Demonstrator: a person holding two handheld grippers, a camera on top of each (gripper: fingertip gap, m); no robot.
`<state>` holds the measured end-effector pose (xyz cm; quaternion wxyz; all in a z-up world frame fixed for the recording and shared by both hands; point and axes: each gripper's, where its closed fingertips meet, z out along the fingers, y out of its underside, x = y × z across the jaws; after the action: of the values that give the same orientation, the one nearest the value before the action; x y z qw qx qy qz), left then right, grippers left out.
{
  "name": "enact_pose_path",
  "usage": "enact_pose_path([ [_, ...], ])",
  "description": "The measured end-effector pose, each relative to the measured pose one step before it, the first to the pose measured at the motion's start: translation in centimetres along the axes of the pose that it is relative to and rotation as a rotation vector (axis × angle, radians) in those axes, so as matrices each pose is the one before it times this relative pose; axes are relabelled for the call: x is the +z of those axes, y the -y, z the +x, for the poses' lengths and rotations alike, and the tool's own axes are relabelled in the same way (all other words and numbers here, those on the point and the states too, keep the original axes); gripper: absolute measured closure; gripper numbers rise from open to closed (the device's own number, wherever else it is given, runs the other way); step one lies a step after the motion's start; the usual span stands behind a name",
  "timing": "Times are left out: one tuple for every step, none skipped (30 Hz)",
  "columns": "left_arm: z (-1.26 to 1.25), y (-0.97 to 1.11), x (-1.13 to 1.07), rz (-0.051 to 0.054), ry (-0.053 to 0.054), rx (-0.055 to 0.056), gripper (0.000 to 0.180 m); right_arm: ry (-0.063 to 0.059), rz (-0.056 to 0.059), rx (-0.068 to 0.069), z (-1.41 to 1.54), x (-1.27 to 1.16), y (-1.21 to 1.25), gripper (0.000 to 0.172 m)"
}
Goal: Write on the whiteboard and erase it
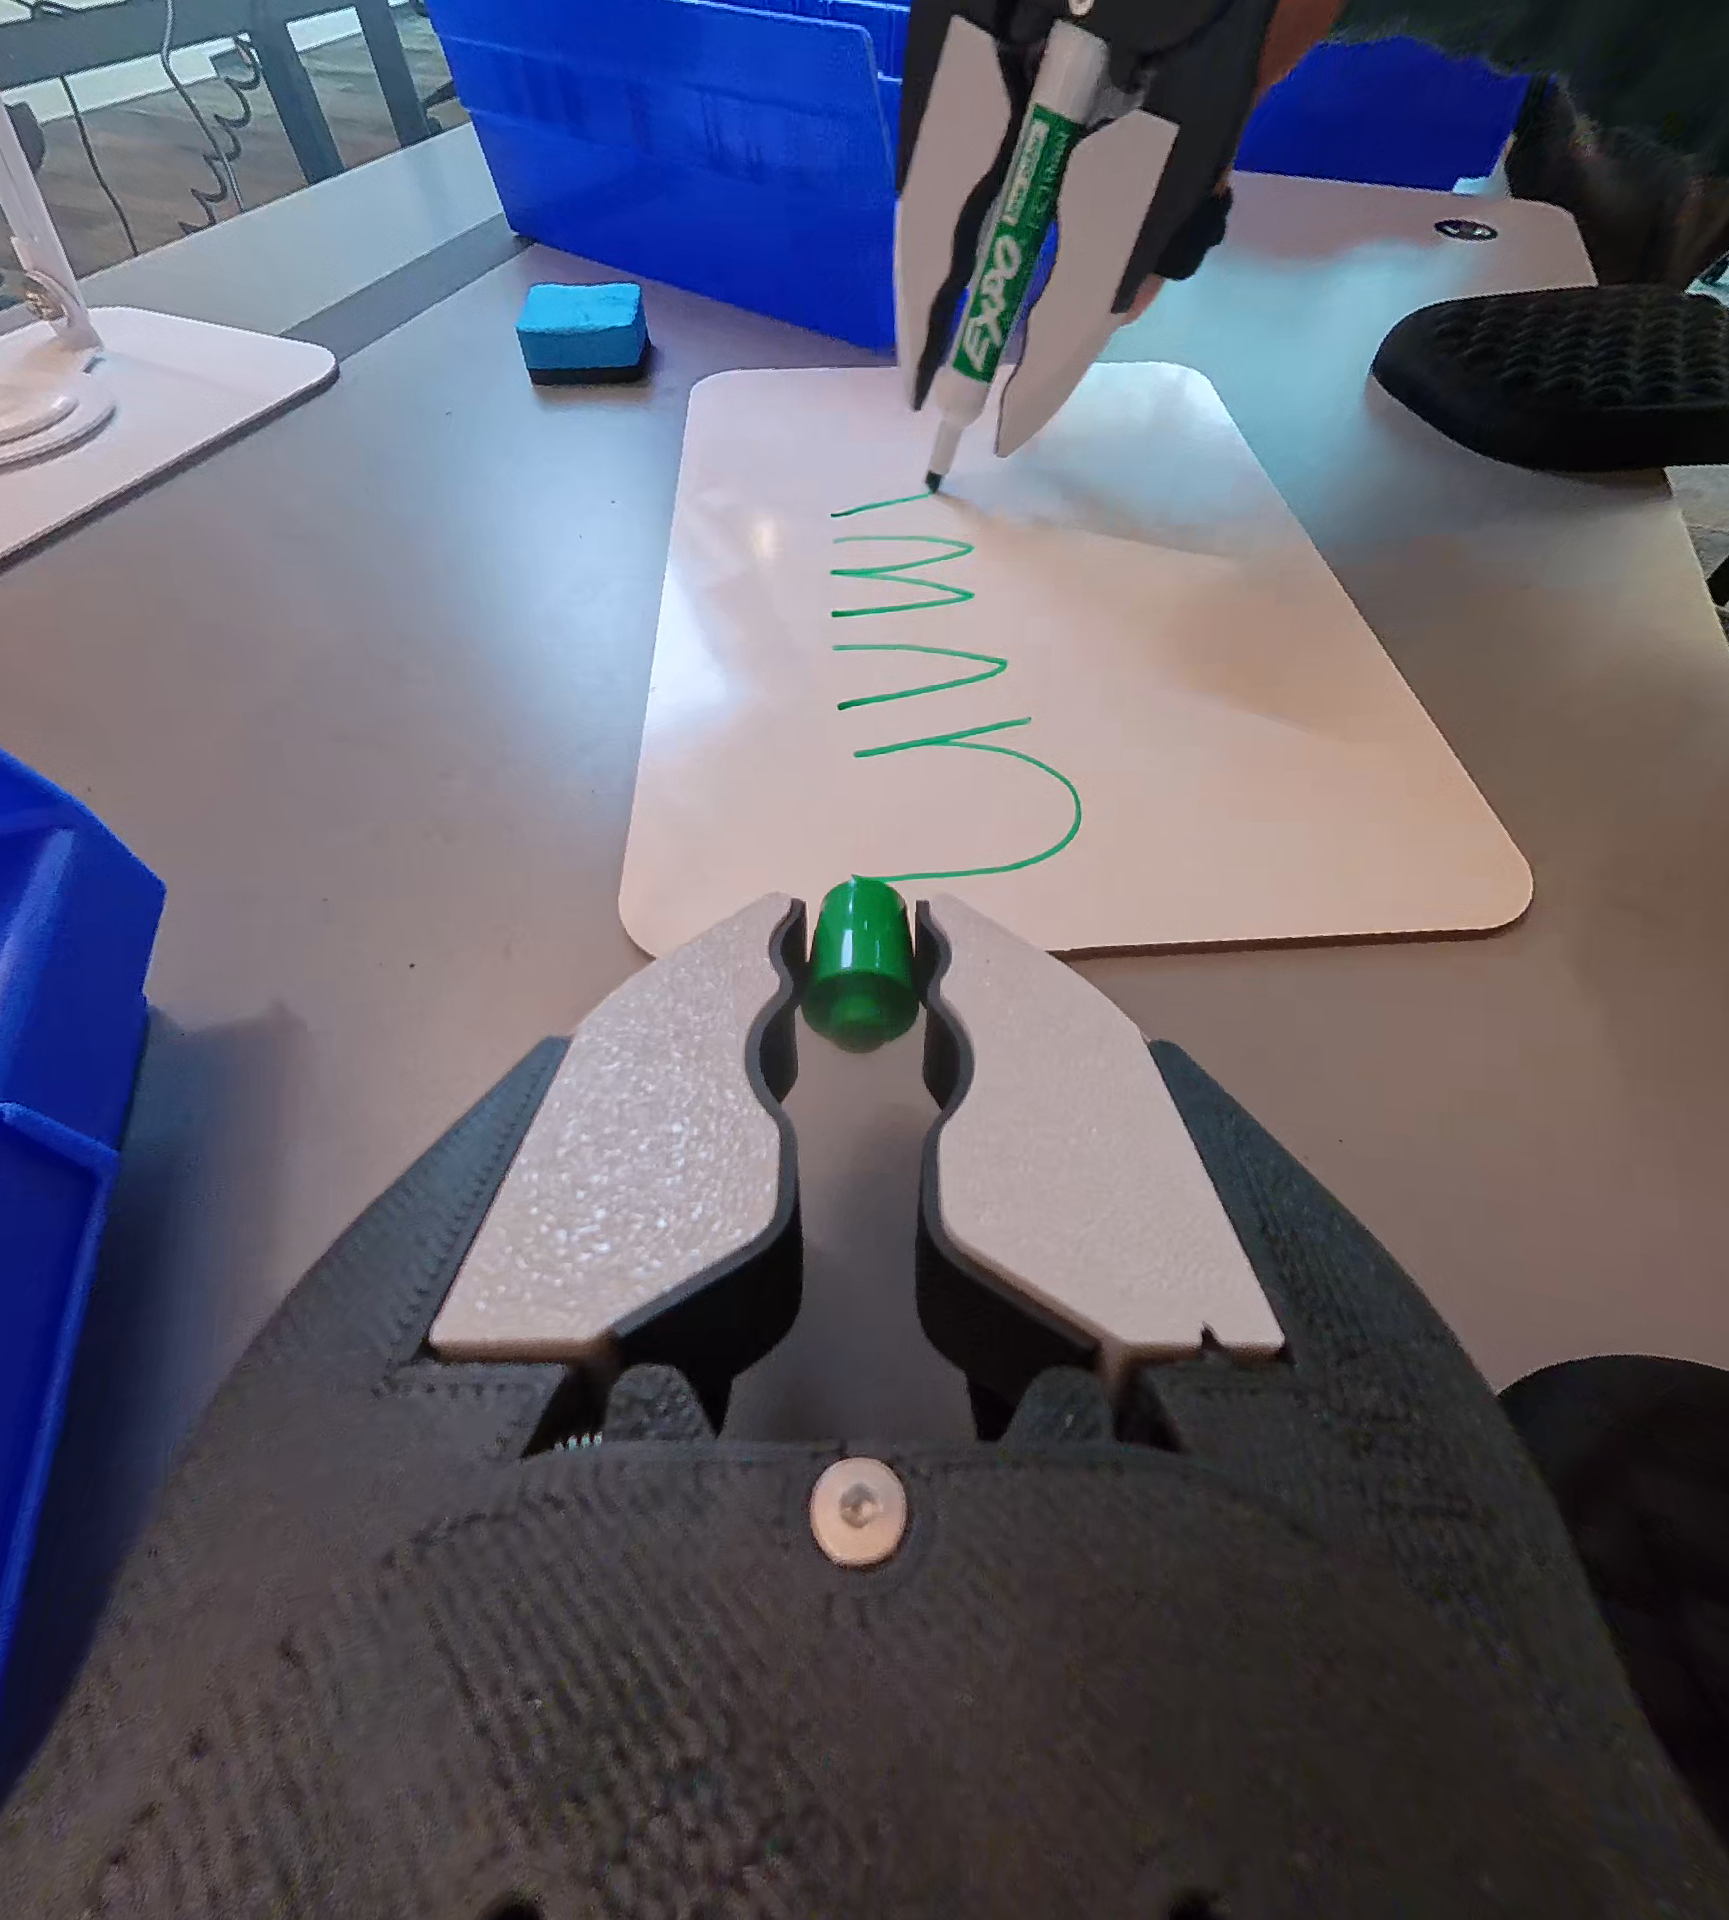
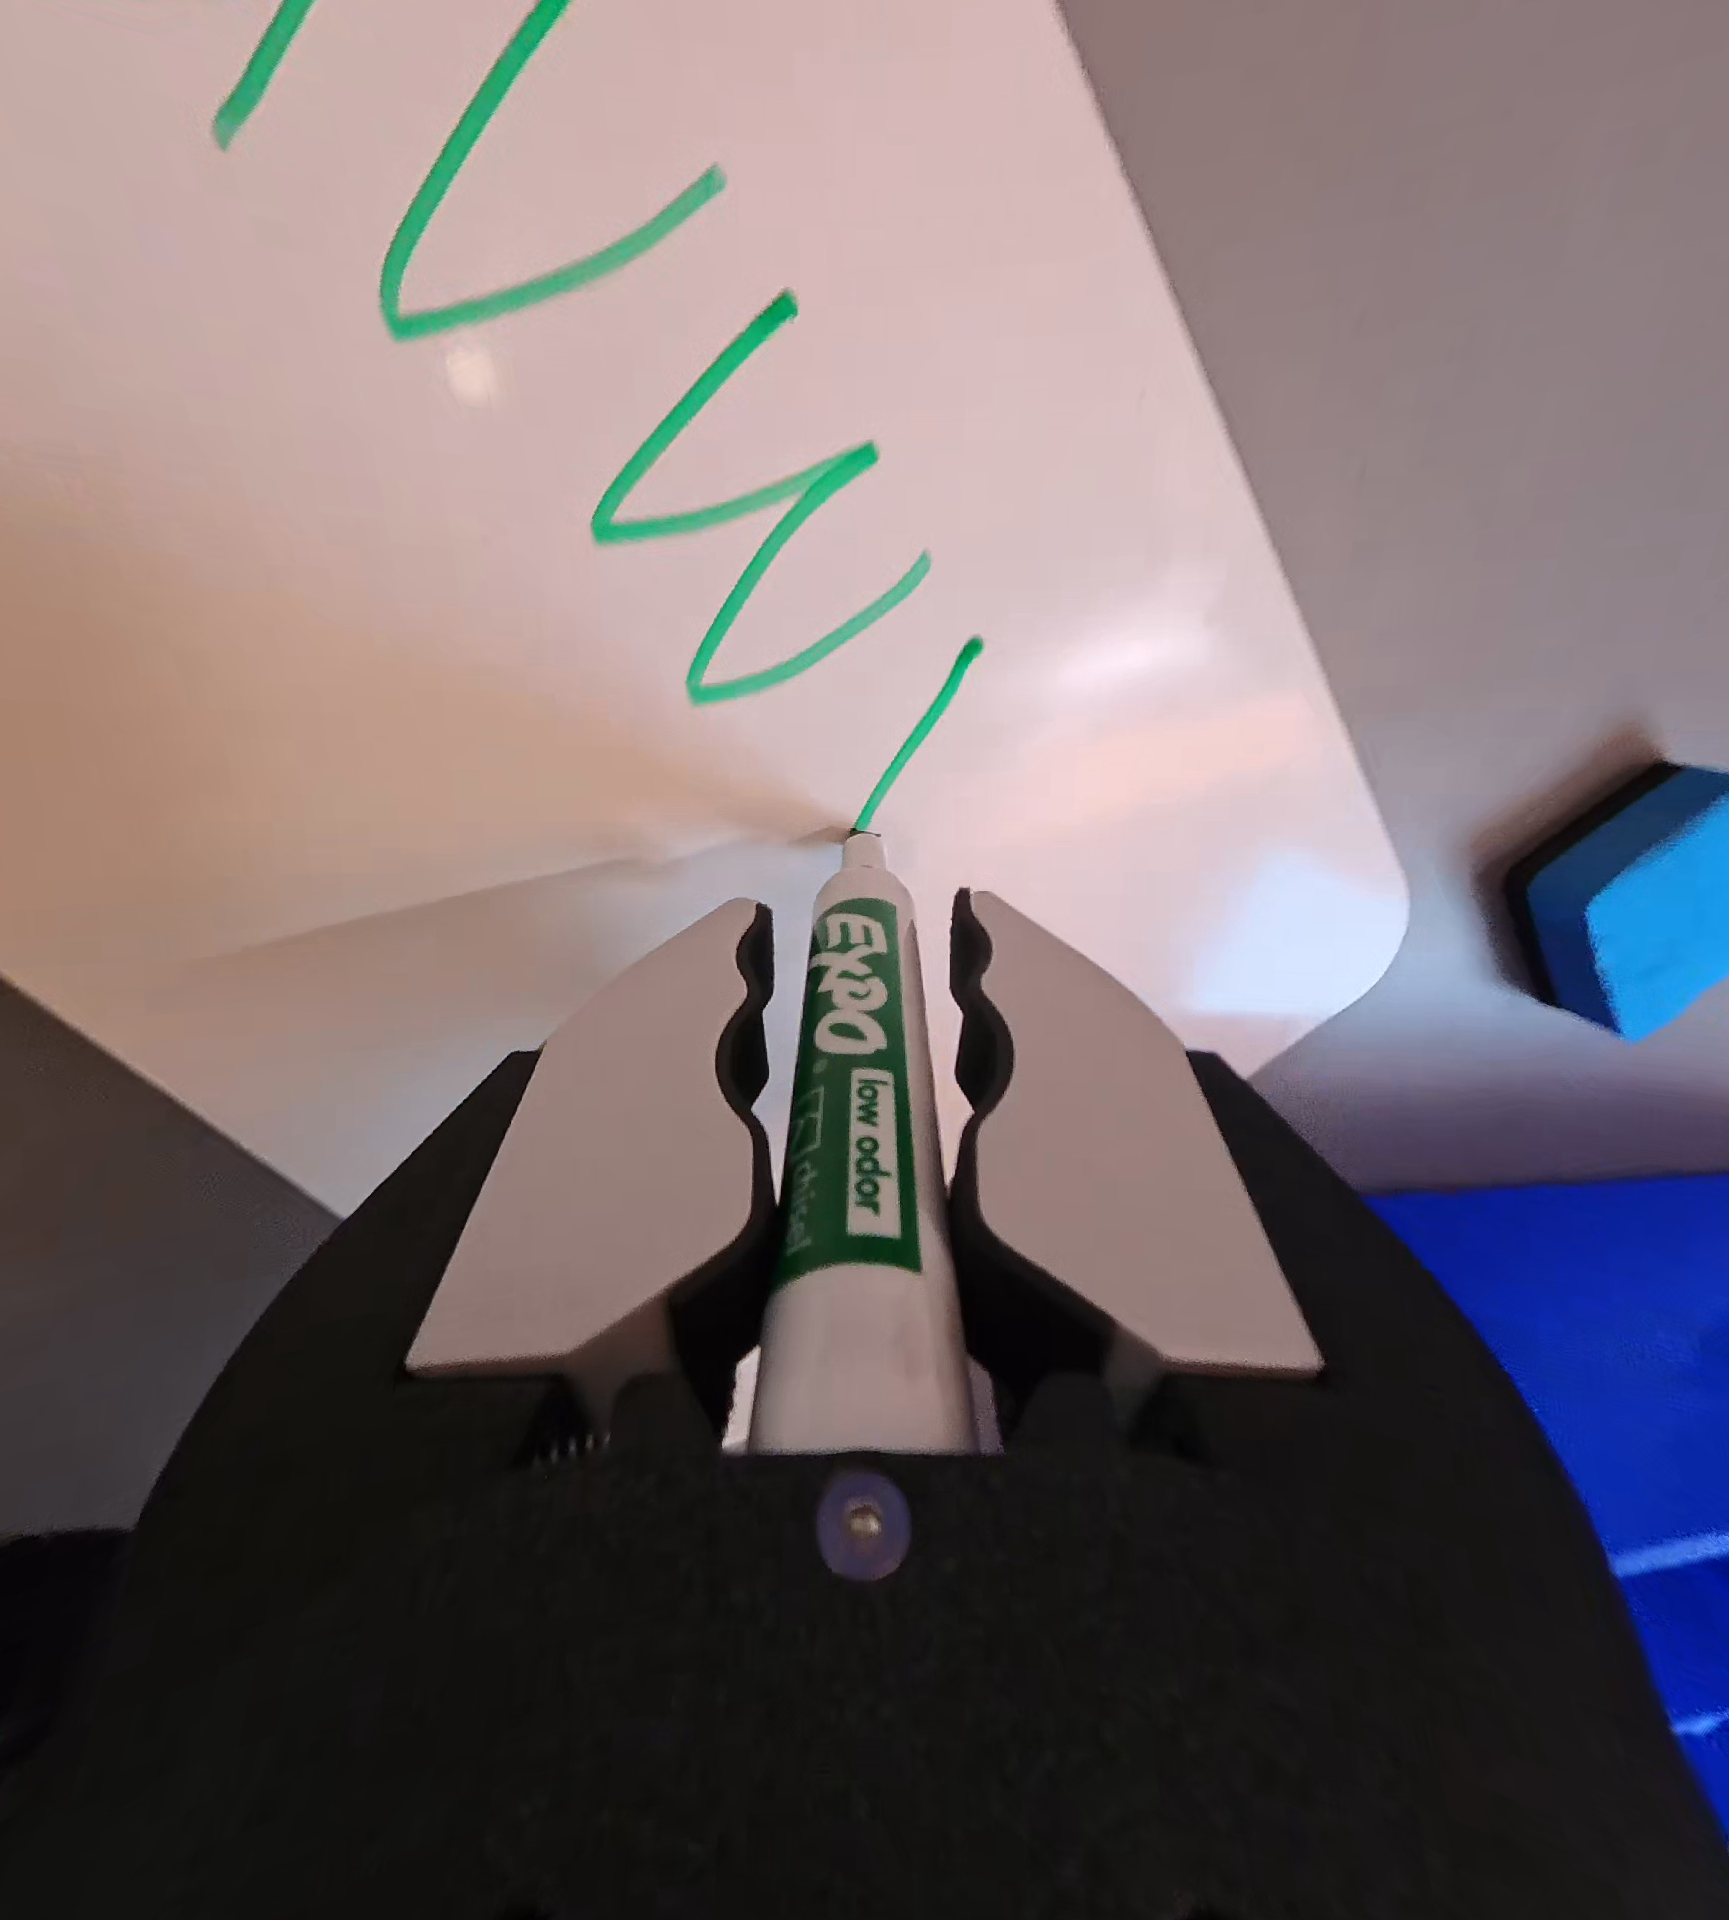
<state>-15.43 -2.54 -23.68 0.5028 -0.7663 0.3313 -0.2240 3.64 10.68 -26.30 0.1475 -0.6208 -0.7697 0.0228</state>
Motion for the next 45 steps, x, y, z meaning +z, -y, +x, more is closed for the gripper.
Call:
enact_pose_path([
  [0.016, -0.013, 0.006, -0.0005, -0.0014, -0.0007, 0.161, -0.0006, -0.0097, 0.0028, -0.357, -0.225, -0.628, 0.137],
  [0.01, -0.008, 0.01, -0.0012, -0.0012, -0.0004, 0.161, 0.0022, -0.0057, 0.0052, -0.314, -0.193, -0.533, 0.137],
  [0.002, -0.008, 0.01, -0.0012, -0.0007, 0.0, 0.161, -0.0003, -0.0027, 0.006, -0.168, -0.125, -0.404, 0.137],
  [0.013, -0.004, 0.008, -0.0007, 0.0, 0.0002, 0.161, -0.0029, 0.0019, 0.0042, -0.026, -0.071, -0.241, 0.136],
  [0.004, 0.01, 0.011, 0.0005, 0.0001, 0.0003, 0.161, -0.0014, 0.0066, 0.0049, 0.047, -0.023, -0.054, 0.136],
  [0.008, 0.004, 0.013, -0.0001, 0.0001, 0.0006, 0.161, -0.0053, 0.0098, 0.0083, 0.21, 0.01, 0.098, 0.136],
  [0.006, -0.009, 0.011, -0.0013, 0.0005, 0.001, 0.161, -0.0076, 0.0184, 0.0084, 0.354, -0.038, 0.276, 0.136],
  [-0.002, -0.016, 0.006, -0.0008, 0.0011, 0.0012, 0.161, -0.0063, 0.0241, 0.0127, 0.446, -0.066, 0.419, 0.135],
  [0.003, -0.001, 0.015, -0.0007, 0.0009, 0.0008, 0.161, -0.0089, 0.0212, 0.0133, 0.539, -0.058, 0.42, 0.135],
  [-0.014, -0.007, 0.001, -0.0007, 0.0006, -0.0003, 0.161, -0.0114, 0.0121, 0.0073, 0.575, 0.001, 0.33, 0.135],
  [-0.014, 0.003, 0.006, 0.0, 0.0001, -0.0012, 0.161, -0.011, 0.0082, 0.0027, 0.541, 0.083, 0.276, 0.136],
  [-0.005, 0.002, 0.0, 0.0002, -0.0008, -0.0018, 0.161, -0.0055, 0.008, 0.0055, 0.437, 0.147, 0.265, 0.136],
  [-0.004, 0.014, -0.012, 0.0008, -0.0007, -0.002, 0.161, 0.0011, 0.0056, 0.0061, 0.323, 0.216, 0.206, 0.136],
  [-0.013, 0.008, -0.012, 0.0013, -0.0006, -0.002, 0.161, -0.0049, -0.0003, 0.005, 0.378, 0.255, 0.102, 0.136],
  [-0.006, 0.014, -0.012, 0.0008, -0.0007, -0.0018, 0.161, -0.0088, -0.004, 0.0028, 0.406, 0.286, 0.026, 0.136],
  [0.001, 0.005, 0.007, 0.0001, -0.0011, -0.0011, 0.161, -0.0003, -0.0073, 0.0054, 0.275, 0.326, -0.058, 0.136],
  [0.02, -0.006, 0.001, -0.0007, -0.0018, -0.0004, 0.161, 0.002, -0.0057, 0.0053, 0.201, 0.325, -0.068, 0.136],
  [0.015, -0.012, 0.008, -0.0004, -0.0008, 0.0004, 0.161, 0.0056, -0.0087, 0.0043, 0.084, 0.322, -0.116, 0.136],
  [0.018, 0.009, -0.018, 0.0006, -0.0003, 0.0013, 0.161, 0.0025, 0.0096, 0.005, 0.056, 0.122, 0.13, 0.137],
  [0.025, 0.005, -0.006, 0.0009, -0.0006, 0.0016, 0.161, 0.0105, 0.0014, 0.0092, -0.137, 0.016, 0.055, 0.136],
  [0.022, 0.001, 0.006, -0.0002, -0.0007, 0.0011, 0.161, 0.0077, -0.0008, -0.0025, -0.237, -0.029, 0.028, 0.136],
  [0.016, -0.011, 0.004, -0.0013, -0.0013, 0.0001, 0.161, 0.0134, -0.001, -0.0053, -0.456, -0.072, 0.04, 0.136],
  [0.012, -0.017, 0.019, -0.0015, -0.0017, -0.0008, 0.161, 0.0198, 0.0009, -0.0031, -0.675, -0.113, 0.096, 0.136],
  [0.011, -0.007, 0.005, -0.001, -0.0014, -0.001, 0.161, 0.0203, 0.0027, -0.0058, -0.812, -0.113, 0.141, 0.136],
  [0.018, -0.003, -0.001, -0.0002, -0.0012, -0.0003, 0.161, 0.019, 0.0024, -0.0127, -0.939, -0.098, 0.156, 0.136],
  [0.015, 0.001, 0.002, 0.0001, -0.0004, 0.0006, 0.161, 0.0211, 0.003, -0.0159, -1.05, -0.096, 0.204, 0.136],
  [0.006, -0.008, -0.008, -0.0004, 0.0005, 0.0013, 0.161, 0.0228, 0.0027, -0.0137, -1.075, -0.084, 0.225, 0.136],
  [0.021, -0.004, 0.01, -0.0008, 0.0005, 0.0019, 0.161, 0.0135, 0.0017, -0.0136, -0.847, -0.041, 0.207, 0.136],
  [0.036, 0.005, 0.019, -0.0003, -0.0007, 0.001, 0.161, -0.0071, -0.0005, -0.0157, -0.391, -0.025, 0.132, 0.136],
  [0.033, -0.021, 0.015, -0.0016, 0.0, 0.0021, 0.161, -0.0121, -0.0011, -0.0134, -0.055, -0.045, 0.028, 0.136],
  [0.022, -0.025, 0.018, -0.0021, 0.0009, 0.003, 0.161, -0.0135, 0.0061, 0.0037, 0.307, -0.157, -0.01, 0.136],
  [0.021, -0.008, 0.012, -0.0014, 0.0008, 0.0023, 0.161, -0.0188, 0.0121, 0.0199, 0.728, -0.322, -0.093, 0.137],
  [0.0, -0.003, 0.004, -0.0005, 0.0008, 0.0014, 0.161, -0.0183, 0.0121, 0.0276, 0.99, -0.429, -0.214, 0.137],
  [0.028, -0.003, -0.001, -0.0002, -0.0008, -0.0004, 0.161, -0.0201, 0.0061, 0.027, 1.105, -0.432, -0.366, 0.137],
  [0.061, -0.012, 0.021, -0.0011, -0.0044, -0.0027, 0.161, -0.0222, 0.0001, 0.0202, 1.117, -0.314, -0.508, 0.136],
  [0.049, 0.005, 0.026, -0.0007, -0.0039, -0.0029, 0.161, -0.0132, -0.0015, 0.0167, 0.894, -0.158, -0.537, 0.136],
  [0.006, -0.002, 0.013, -0.0008, -0.0005, -0.0011, 0.161, -0.0061, -0.0016, 0.0153, 0.641, -0.022, -0.503, 0.136],
  [-0.014, -0.01, 0.003, -0.0012, -0.0002, -0.0018, 0.161, -0.006, -0.004, 0.0105, 0.473, 0.081, -0.457, 0.136],
  [-0.021, 0.007, -0.007, 0.001, 0.0006, -0.002, 0.161, -0.0029, -0.0028, 0.003, 0.284, 0.148, -0.358, 0.136],
  [-0.026, 0.03, -0.028, 0.0021, 0.0005, -0.0018, 0.161, 0.0, -0.0009, 0.0002, 0.136, 0.2, -0.227, 0.135],
  [-0.027, 0.027, -0.02, 0.0025, 0.0016, -0.0017, 0.161, 0.0044, 0.0016, 0.0012, 0.031, 0.223, -0.077, 0.135],
  [-0.014, 0.019, -0.024, 0.0019, 0.0002, -0.0011, 0.161, 0.0084, 0.0029, -0.0002, -0.053, 0.233, 0.047, 0.135],
  [0.001, 0.002, -0.004, 0.0004, -0.0002, -0.0008, 0.161, 0.0038, 0.0027, -0.0028, -0.004, 0.227, 0.155, 0.135],
  [-0.003, 0.008, -0.005, -0.0001, 0.0002, 0.0001, 0.161, 0.004, -0.0004, -0.0048, -0.016, 0.214, 0.175, 0.135],
  [0.015, -0.002, 0.005, -0.0004, -0.0001, 0.001, 0.161, 0.0042, -0.0015, -0.0072, -0.006, 0.206, 0.216, 0.135],
])
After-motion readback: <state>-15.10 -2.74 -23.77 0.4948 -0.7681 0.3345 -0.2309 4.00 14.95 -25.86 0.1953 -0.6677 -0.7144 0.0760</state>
